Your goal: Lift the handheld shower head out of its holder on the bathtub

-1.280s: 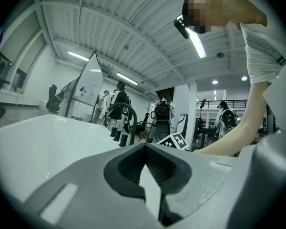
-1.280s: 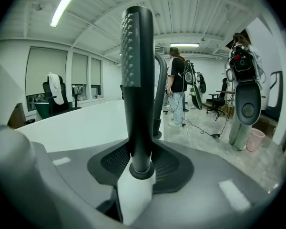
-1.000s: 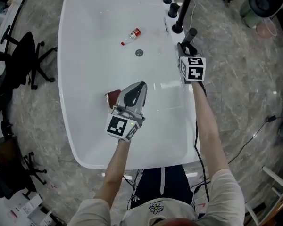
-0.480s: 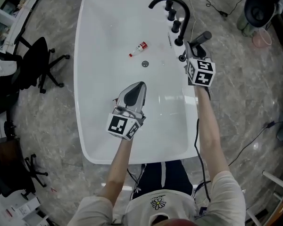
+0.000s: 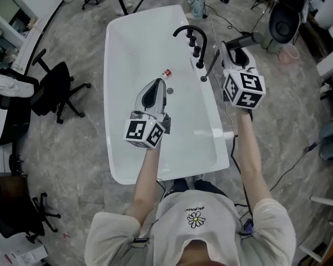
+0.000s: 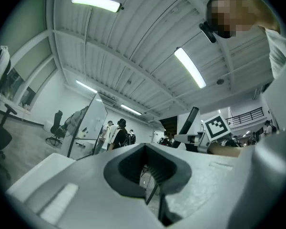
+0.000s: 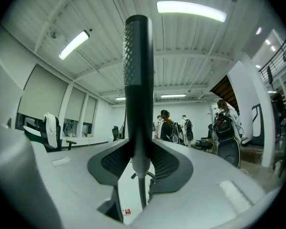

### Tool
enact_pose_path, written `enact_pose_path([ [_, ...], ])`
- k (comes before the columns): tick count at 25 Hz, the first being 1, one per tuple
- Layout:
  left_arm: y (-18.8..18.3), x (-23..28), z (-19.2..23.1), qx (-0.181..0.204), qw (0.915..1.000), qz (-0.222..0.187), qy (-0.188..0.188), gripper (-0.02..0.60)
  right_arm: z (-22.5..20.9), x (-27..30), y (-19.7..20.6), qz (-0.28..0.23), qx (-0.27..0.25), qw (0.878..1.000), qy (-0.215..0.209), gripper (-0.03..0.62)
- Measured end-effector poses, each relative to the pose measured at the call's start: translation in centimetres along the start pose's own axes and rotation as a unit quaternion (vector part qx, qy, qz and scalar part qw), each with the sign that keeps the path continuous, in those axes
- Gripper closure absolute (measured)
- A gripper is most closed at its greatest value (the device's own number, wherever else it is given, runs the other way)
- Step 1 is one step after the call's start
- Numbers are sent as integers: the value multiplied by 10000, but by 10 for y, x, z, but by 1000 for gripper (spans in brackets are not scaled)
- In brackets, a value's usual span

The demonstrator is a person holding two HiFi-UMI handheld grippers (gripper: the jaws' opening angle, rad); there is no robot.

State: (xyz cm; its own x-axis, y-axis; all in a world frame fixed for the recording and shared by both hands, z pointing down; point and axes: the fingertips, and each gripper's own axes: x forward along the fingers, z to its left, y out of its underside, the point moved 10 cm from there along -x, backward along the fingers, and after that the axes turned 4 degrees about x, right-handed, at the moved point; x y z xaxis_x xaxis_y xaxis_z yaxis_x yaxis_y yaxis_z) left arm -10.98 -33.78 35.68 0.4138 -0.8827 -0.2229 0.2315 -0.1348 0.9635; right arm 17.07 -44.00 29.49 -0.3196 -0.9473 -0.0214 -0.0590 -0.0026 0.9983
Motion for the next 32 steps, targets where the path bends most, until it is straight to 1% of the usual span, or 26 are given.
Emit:
enact_pose_path([
  [2, -29, 2, -12, 131, 9998, -126, 118, 581, 7, -26, -30, -150, 23, 9999, -6, 444],
  [4, -53, 5, -23, 273, 9991, -221, 240, 581, 16, -50, -51, -299, 2, 9995, -54, 442],
  [6, -72, -1, -36, 381, 9983, -300, 320, 581, 28, -76, -62, -425, -31, 9989, -207, 442],
  [8, -83, -11, -51, 500, 9975, -302, 388, 581, 42, -102, -62, -552, -32, 9977, -380, 442],
  [11, -84, -24, -67, 649, 9963, -222, 511, 581, 62, -134, -53, -700, 52, 9963, -500, 442],
  [14, -78, -37, -73, 614, 9960, -157, 632, 581, 85, -159, -38, -653, 198, 9957, -618, 442],
  [17, -69, -46, -76, 551, 9962, -93, 665, 581, 97, -178, -22, -614, 318, 9949, -738, 442],
  [23, -69, -58, -85, 632, 9972, -129, 383, 581, 93, -195, -12, -527, 400, 9954, -699, 442],
  [28, -68, -57, -88, 689, 9971, -95, 322, 581, 85, -196, -10, -535, 347, 9958, -656, 442],
  [32, -70, -57, -89, 736, 9968, -99, 281, 581, 83, -192, -8, -520, 362, 9953, -728, 442],
])
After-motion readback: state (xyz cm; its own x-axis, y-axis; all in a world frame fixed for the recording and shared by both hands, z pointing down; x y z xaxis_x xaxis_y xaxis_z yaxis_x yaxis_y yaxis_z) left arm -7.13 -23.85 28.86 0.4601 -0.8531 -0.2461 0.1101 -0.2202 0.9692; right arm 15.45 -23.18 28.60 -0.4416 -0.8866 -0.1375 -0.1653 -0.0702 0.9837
